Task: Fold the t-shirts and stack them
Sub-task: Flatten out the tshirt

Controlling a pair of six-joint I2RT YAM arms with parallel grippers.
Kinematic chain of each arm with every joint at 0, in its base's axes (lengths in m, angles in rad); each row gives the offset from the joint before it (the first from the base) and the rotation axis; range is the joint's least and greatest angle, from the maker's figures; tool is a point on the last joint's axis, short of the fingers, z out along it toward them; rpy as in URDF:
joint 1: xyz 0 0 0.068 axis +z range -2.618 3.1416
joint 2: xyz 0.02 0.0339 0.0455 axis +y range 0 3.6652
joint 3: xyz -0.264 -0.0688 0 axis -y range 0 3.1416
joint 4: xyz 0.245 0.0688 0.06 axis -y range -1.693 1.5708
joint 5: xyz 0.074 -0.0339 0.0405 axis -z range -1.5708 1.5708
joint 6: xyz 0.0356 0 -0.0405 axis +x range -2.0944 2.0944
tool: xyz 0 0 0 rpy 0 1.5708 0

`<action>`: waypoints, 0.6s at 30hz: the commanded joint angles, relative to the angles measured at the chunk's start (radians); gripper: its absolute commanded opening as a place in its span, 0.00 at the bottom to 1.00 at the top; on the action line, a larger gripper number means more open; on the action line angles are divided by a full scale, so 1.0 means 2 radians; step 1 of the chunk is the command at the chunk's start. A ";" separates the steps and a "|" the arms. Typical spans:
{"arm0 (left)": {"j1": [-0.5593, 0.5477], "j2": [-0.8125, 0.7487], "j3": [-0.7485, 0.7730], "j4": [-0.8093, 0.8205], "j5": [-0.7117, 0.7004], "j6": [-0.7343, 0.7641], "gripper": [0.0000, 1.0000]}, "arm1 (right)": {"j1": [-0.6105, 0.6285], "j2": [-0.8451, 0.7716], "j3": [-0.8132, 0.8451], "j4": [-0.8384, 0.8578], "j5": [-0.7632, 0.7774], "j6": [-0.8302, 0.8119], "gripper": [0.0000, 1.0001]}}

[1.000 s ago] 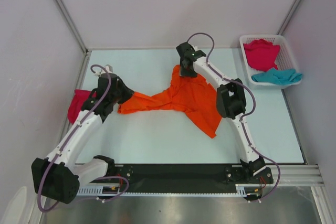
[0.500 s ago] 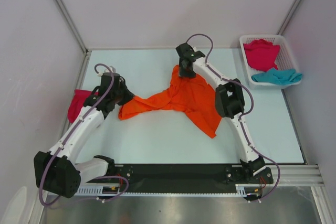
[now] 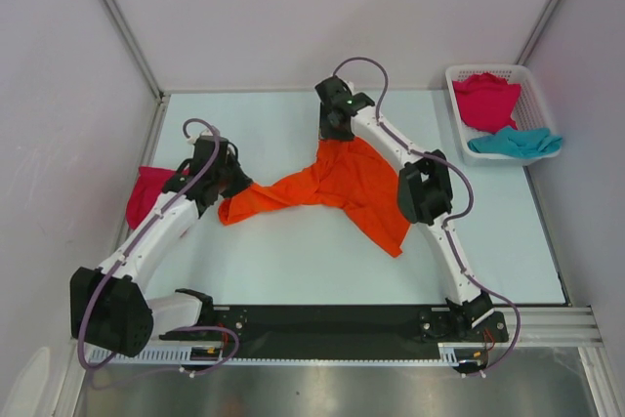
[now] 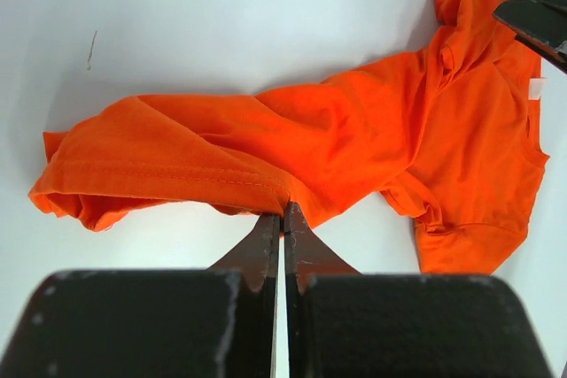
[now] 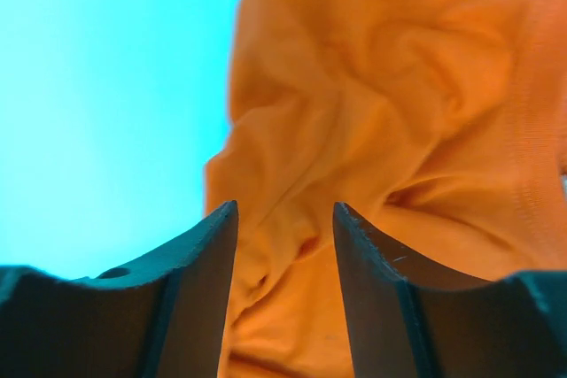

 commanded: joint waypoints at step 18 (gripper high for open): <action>0.027 0.006 -0.009 0.028 0.019 0.017 0.00 | -0.007 0.055 0.052 0.018 -0.051 0.011 0.54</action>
